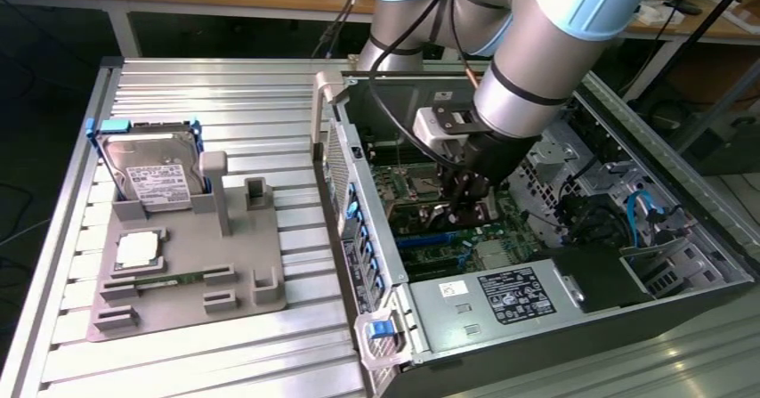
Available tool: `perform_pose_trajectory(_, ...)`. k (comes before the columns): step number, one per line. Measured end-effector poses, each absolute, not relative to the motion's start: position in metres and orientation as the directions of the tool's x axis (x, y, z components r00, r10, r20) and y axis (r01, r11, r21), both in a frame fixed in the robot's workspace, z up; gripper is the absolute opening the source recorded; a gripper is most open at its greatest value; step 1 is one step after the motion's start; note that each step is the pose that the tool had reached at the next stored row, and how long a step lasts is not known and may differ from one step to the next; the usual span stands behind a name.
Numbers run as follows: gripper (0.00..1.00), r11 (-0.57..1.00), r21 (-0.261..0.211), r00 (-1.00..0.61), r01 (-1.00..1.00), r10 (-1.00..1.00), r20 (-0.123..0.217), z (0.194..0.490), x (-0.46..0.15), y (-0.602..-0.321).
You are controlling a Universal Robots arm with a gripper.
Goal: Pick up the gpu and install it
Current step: 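Insert the gpu into the slot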
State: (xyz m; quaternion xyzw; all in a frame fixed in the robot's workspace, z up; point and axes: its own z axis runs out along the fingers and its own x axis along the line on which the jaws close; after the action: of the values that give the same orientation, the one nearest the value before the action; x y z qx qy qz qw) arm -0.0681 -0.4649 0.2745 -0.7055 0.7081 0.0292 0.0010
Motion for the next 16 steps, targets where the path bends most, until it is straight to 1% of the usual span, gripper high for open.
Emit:
perform_pose_trajectory(8,0.27,0.003,0.040,-0.005,-0.999,-0.999,-0.043,0.2655,-0.0690,-0.4634)
perform_pose_trajectory(16,0.27,0.003,0.040,-0.005,-0.999,-0.999,-0.043,0.2641,-0.0735,-0.4634)
